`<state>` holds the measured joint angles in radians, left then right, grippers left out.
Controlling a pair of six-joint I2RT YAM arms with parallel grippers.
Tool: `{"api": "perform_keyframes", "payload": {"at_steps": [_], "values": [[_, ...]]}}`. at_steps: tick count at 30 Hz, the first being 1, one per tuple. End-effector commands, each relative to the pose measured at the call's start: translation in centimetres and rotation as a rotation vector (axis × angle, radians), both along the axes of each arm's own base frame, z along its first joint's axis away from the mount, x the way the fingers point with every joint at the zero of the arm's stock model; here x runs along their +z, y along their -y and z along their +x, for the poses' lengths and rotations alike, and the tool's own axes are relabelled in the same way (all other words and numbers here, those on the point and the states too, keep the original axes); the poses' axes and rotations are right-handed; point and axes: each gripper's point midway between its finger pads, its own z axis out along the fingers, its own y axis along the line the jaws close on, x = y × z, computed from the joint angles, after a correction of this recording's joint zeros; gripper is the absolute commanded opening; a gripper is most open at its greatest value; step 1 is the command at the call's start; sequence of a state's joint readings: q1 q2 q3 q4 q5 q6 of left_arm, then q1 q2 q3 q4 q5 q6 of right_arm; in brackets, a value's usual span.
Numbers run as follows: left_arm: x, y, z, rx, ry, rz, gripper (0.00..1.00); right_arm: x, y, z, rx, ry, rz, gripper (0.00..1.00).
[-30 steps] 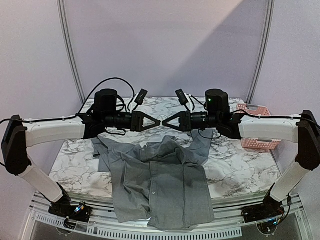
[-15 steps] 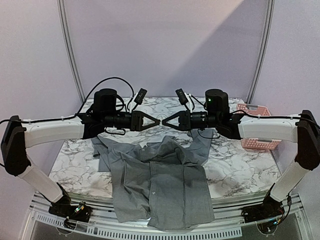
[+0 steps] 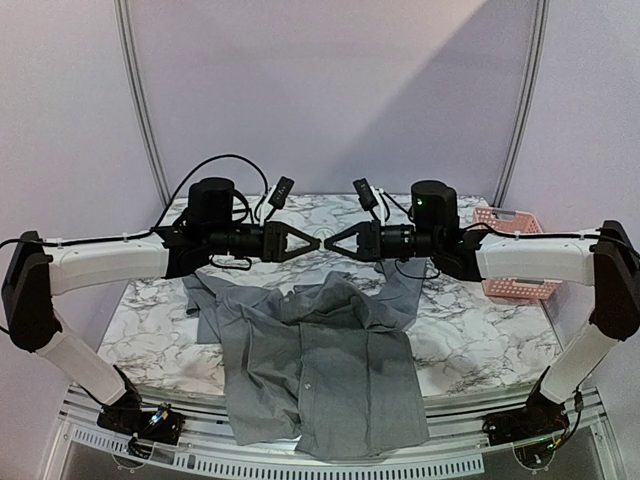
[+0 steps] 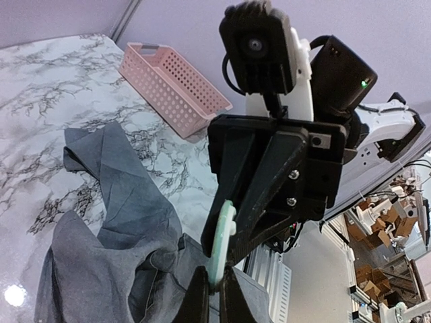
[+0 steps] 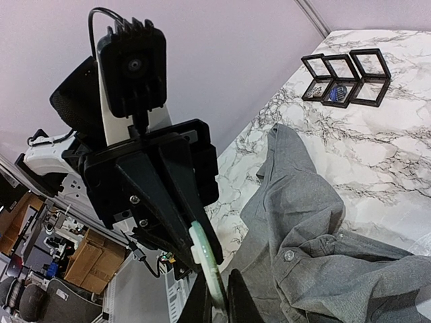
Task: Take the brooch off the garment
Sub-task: Close the brooch securely.
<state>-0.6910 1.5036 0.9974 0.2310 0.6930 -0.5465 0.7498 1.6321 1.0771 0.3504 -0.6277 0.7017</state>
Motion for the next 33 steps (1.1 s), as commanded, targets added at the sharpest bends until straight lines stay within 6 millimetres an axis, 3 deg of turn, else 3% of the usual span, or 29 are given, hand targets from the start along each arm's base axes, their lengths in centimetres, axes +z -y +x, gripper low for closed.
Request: {"api": "perform_keyframes", "payload": {"at_steps": [1, 33], "values": [[2.4, 0.9, -3.5, -0.135, 0.051, -0.047, 0.0, -3.7, 3.7, 5.7, -0.281, -0.074, -0.082, 0.0], [0.5, -1.3, -0.3, 0.028, -0.019, -0.018, 0.0, -3.8, 5.0, 6.0, -0.339, -0.077, -0.068, 0.0]]}}
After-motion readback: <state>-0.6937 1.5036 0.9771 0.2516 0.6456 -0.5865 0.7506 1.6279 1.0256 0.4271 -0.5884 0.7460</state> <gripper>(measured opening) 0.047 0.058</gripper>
